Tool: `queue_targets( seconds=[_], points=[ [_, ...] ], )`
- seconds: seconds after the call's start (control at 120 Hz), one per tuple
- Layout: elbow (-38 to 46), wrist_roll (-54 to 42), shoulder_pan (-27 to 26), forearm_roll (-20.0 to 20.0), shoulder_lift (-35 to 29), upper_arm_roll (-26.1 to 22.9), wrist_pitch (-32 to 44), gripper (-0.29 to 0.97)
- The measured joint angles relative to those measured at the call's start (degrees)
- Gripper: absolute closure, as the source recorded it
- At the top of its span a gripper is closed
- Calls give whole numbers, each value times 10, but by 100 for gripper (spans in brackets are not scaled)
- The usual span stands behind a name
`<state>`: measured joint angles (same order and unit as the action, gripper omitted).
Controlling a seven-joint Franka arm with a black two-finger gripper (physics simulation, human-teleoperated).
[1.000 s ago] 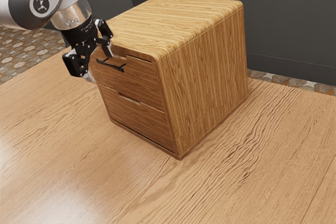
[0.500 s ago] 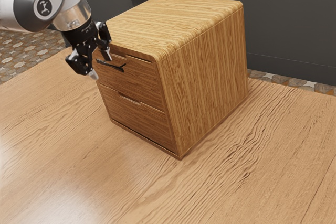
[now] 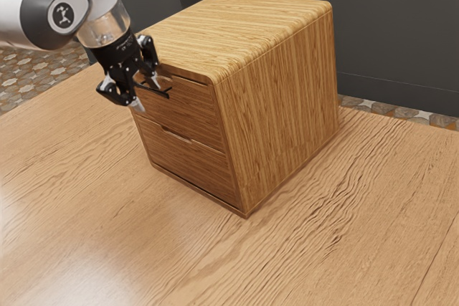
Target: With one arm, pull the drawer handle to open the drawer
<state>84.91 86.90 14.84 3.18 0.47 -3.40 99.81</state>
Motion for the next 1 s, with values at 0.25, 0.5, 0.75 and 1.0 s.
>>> queue_targets(
  seconds=[0.25, 0.5, 0.75, 1.0],
  points=[
    [15, 0, 1, -1, -16, -2, 11, 46],
    [44, -1, 1, -1, -35, 0, 16, 48],
    [89, -2, 4, -2, -72, 1, 21, 50],
    [124, -2, 8, -1, -106, 2, 29, 55]
  ],
)
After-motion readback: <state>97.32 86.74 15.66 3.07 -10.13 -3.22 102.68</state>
